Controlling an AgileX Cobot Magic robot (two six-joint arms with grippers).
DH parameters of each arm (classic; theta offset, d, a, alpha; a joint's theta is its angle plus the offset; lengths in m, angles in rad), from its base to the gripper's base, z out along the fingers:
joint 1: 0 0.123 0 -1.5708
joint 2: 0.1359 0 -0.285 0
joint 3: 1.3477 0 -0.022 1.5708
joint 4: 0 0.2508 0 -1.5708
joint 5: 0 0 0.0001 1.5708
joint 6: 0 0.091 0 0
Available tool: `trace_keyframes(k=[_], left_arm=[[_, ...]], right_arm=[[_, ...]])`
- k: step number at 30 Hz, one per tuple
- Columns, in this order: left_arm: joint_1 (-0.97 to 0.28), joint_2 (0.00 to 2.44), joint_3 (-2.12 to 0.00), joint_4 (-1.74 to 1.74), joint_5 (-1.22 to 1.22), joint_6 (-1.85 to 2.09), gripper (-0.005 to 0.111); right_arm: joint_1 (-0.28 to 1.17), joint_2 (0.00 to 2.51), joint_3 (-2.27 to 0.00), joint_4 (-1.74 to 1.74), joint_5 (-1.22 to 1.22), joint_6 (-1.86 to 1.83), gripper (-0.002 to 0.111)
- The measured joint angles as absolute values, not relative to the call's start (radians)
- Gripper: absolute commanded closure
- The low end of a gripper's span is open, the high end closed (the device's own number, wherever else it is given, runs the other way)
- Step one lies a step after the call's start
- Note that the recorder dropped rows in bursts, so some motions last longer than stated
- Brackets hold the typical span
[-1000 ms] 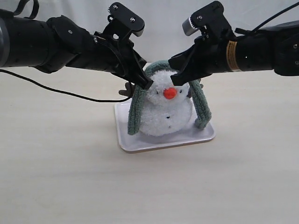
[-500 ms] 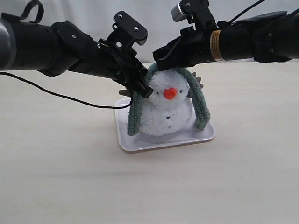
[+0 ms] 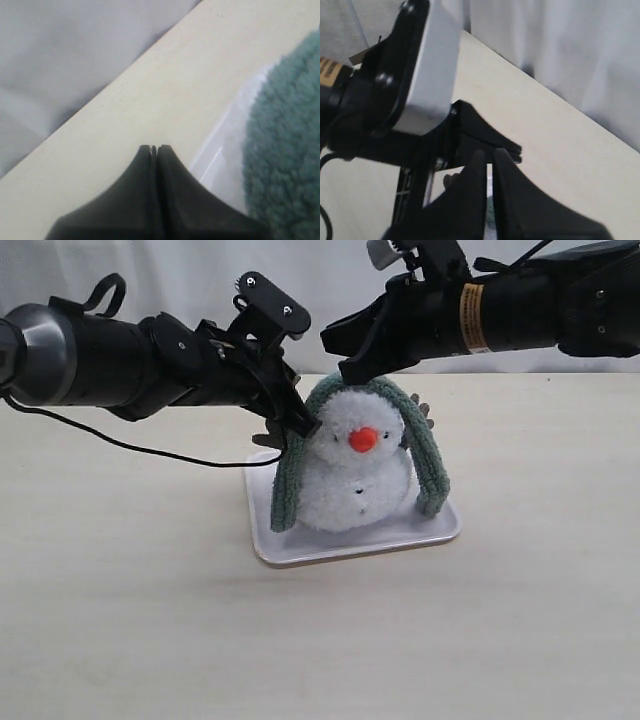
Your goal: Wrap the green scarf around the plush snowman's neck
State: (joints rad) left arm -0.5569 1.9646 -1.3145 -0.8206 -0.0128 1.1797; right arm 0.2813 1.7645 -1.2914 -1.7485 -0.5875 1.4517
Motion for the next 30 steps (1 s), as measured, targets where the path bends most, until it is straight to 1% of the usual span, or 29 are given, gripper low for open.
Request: trace_keyframes(k=[7, 12, 14, 16, 21, 23, 25, 30], left_arm=[[-0.557, 1.965, -1.412, -0.839, 0.051, 1.178, 0.107], [-0.557, 1.965, -1.426, -0.843, 0.085, 1.178, 0.107], [-0.557, 1.965, -1.426, -0.843, 0.117, 1.192, 0.105], [-0.557, 1.965, -1.426, -0.843, 0.138, 1.227, 0.098], [-0.557, 1.965, -1.426, -0.843, 0.155, 1.320, 0.069], [-0.557, 1.965, -1.426, -0.843, 0.183, 1.358, 0.060], [-0.555, 1.965, -1.426, -0.843, 0.210, 1.378, 0.057], [-0.555, 1.965, -1.426, -0.843, 0.220, 1.391, 0.057]], right_arm=[[0.281, 1.765, -1.291, -1.748, -0.619, 1.417, 0.104], [0.281, 1.762, -1.291, -1.748, -0.621, 1.406, 0.104], [0.279, 1.753, -1.291, -1.750, -0.627, 1.395, 0.104], [0.258, 1.730, -1.291, -1.750, -0.634, 1.391, 0.104], [0.144, 1.645, -1.291, -1.750, -0.631, 1.444, 0.104], [0.099, 1.620, -1.291, -1.750, -0.630, 1.475, 0.104], [0.064, 1.604, -1.291, -1.750, -0.629, 1.500, 0.104], [0.038, 1.601, -1.291, -1.750, -0.629, 1.523, 0.104]])
